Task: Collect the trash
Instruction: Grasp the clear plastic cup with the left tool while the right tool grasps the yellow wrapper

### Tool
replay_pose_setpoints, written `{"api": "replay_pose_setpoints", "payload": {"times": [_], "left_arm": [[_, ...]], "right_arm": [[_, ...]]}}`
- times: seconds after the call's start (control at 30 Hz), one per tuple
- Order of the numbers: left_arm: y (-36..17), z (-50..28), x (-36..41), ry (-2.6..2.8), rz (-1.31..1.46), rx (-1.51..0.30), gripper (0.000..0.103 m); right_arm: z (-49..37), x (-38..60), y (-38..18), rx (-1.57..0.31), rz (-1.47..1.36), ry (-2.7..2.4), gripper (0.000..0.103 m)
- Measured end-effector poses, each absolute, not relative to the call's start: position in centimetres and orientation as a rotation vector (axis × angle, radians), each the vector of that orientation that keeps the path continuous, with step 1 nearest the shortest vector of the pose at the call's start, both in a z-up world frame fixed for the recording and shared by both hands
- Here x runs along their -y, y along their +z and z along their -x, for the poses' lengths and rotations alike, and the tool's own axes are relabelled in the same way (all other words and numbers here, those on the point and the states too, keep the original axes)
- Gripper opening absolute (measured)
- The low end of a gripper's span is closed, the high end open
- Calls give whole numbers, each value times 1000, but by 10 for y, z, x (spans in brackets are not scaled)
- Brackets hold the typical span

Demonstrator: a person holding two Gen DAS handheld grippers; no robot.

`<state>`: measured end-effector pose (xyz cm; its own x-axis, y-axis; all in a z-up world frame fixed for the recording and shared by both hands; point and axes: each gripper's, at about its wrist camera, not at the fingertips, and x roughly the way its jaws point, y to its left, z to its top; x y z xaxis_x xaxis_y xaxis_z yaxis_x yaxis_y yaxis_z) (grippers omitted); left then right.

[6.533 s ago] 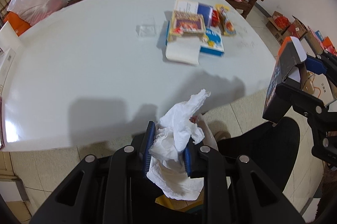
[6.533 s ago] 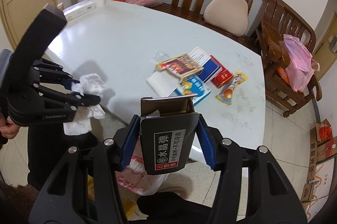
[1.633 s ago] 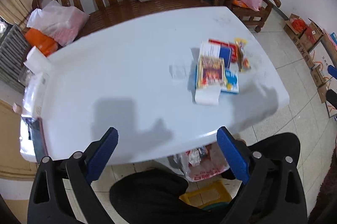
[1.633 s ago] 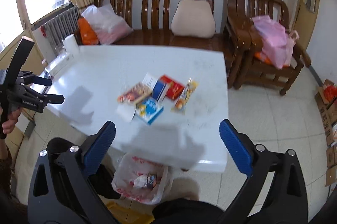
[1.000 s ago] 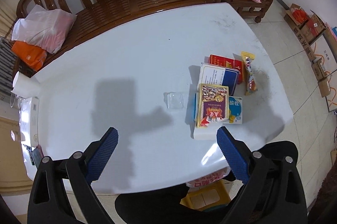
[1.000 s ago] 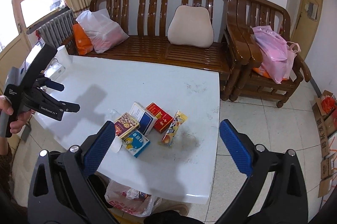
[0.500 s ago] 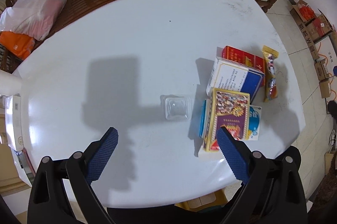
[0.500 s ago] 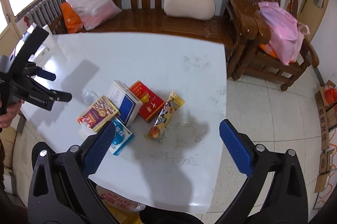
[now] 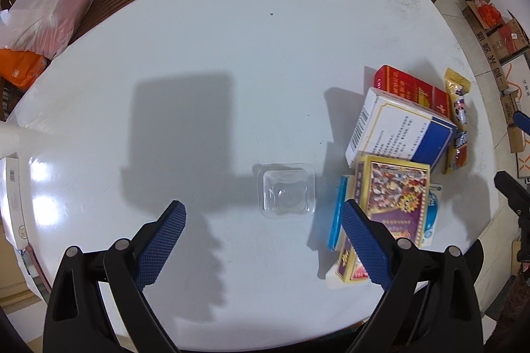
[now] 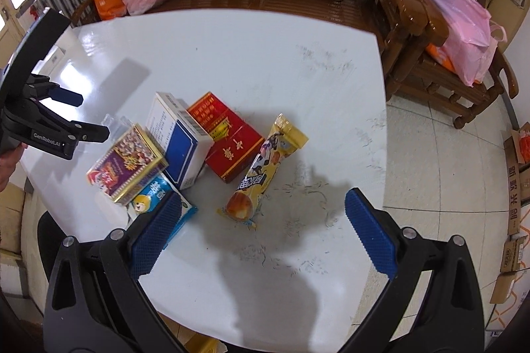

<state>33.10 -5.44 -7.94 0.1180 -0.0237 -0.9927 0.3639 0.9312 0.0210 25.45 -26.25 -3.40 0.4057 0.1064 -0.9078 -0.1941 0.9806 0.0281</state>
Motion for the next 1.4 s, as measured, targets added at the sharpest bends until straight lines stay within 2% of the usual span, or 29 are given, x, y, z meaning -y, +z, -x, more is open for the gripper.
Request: {"api": "replay_pose_setpoints", "payload": {"times": [0.27, 0.4, 0.57, 0.77, 0.9, 1.03, 1.2, 1.27, 1.4], "left_arm": [[-97, -338, 57, -307, -300, -1439, 92], [-102, -343, 56, -310, -303, -1444, 87], [-111, -349, 54, -314, -277, -1467, 81], [-118, -358, 54, -323, -267, -1468, 80], [-123, -365, 55, -338, -274, -1483, 69], [-128, -374, 60, -343, -281, -1485, 66], [-127, -376, 68, -346, -283, -1472, 64], [-126, -376, 73, -347, -284, -1467, 62], [-124, -376, 71, -350, -285, -1464, 57]], "right_arm": [[-268, 257, -60, -1188, 98, 190, 96], [-275, 257, -68, -1198, 106, 178, 96], [-281, 258, -75, -1206, 131, 164, 86], [-285, 260, -82, -1219, 111, 170, 84], [-286, 259, -83, -1215, 116, 171, 84], [-285, 258, -81, -1220, 86, 216, 69], [-283, 258, -80, -1214, 94, 224, 67], [-283, 260, -80, -1220, 70, 240, 59], [-283, 263, -81, -1225, 62, 232, 54]]}}
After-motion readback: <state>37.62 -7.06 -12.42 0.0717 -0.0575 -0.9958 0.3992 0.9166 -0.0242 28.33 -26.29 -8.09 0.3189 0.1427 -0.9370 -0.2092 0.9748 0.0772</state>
